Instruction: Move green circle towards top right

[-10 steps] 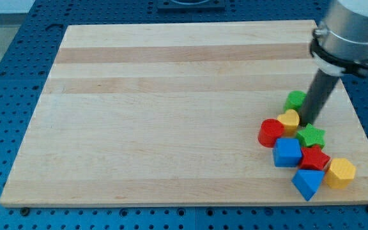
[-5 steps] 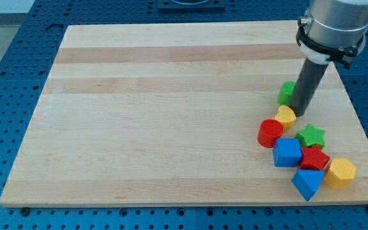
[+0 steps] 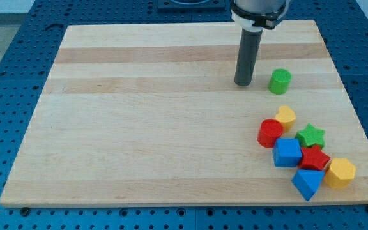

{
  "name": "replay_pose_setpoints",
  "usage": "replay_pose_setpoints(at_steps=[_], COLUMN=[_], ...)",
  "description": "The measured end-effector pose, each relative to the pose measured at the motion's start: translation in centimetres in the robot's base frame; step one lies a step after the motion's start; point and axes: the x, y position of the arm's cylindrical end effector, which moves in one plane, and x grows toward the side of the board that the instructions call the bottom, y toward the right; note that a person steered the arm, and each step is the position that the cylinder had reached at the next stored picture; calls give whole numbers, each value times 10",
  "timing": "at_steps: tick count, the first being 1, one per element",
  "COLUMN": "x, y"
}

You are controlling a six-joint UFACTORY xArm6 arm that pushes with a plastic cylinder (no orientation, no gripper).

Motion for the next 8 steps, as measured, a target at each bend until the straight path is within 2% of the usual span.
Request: replay_pose_setpoints(at_steps=[1,2,6,8], x=[2,24,20,31], y=[0,0,76,82])
